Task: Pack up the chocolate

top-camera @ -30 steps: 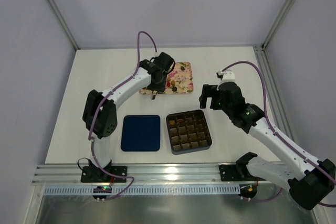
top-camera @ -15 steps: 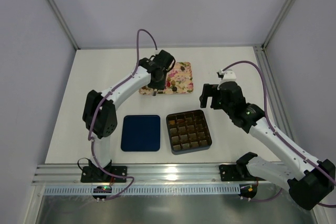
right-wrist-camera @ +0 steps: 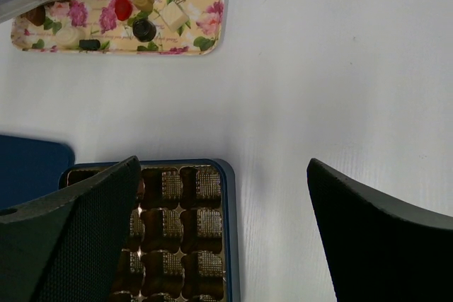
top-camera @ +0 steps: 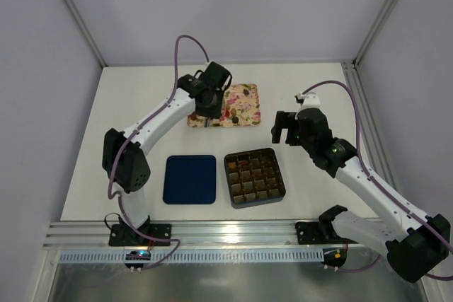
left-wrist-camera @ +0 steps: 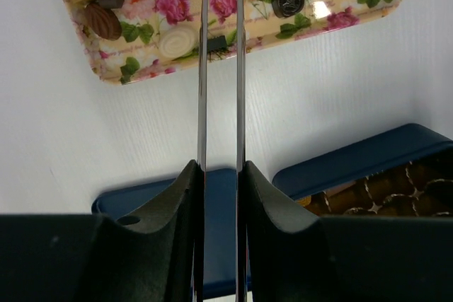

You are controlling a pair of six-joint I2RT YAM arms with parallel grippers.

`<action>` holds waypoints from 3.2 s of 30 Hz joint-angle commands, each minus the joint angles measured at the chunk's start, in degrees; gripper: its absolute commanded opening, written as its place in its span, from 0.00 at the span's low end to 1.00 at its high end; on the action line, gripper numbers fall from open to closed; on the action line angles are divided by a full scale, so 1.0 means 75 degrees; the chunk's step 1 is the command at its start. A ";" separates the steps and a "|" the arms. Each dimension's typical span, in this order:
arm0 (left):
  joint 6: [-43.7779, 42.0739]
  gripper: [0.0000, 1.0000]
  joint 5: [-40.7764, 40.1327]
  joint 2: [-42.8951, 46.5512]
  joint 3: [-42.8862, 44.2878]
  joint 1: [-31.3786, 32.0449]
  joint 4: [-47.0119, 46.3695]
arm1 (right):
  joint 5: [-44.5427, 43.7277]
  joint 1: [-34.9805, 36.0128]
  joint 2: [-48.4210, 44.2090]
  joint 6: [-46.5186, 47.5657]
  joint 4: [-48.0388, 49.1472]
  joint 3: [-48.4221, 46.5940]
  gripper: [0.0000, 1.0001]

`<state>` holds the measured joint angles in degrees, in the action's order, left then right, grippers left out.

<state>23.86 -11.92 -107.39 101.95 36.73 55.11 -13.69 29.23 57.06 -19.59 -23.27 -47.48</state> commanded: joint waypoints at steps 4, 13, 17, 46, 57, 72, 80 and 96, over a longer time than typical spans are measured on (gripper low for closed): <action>0.0100 0.27 0.0570 0.1099 -0.0081 0.0083 0.0233 | 0.0056 -0.0101 0.0091 0.0093 0.0419 -0.0255 1.00; 0.0322 0.28 0.0957 0.1979 -0.0737 0.0996 0.0433 | 0.0010 -0.0160 0.0092 0.0070 0.0430 -0.0301 1.00; 0.0498 0.28 0.0957 0.2202 -0.0902 0.1570 0.0515 | -0.0049 -0.0183 0.0068 0.0058 0.0395 -0.0301 1.00; 0.1038 0.29 0.1086 0.2495 -0.1840 0.3200 0.0140 | -0.0143 -0.0253 -0.0202 -0.0024 0.0301 0.0015 1.00; 0.1026 0.33 0.1016 0.2413 -0.1957 0.3224 0.0058 | -0.0108 -0.0253 -0.0248 -0.0059 0.0313 0.0073 1.00; 0.1015 0.40 0.0992 0.2413 -0.1817 0.3224 0.0046 | -0.0108 -0.0265 -0.0237 -0.0071 0.0337 0.0109 1.00; 0.1050 0.40 0.0360 0.2776 -0.1266 0.3037 0.0139 | -0.0084 -0.0265 -0.0248 -0.0012 0.0337 0.0073 1.00; -0.0028 0.42 -0.0145 0.0669 0.0679 0.0424 0.0433 | 0.0325 -0.0300 0.0091 0.0116 0.0513 -0.0044 1.00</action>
<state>26.39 -11.86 -98.89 104.81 41.71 58.08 -12.19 27.24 57.32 -19.59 -21.45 -46.81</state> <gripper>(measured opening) 0.428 0.996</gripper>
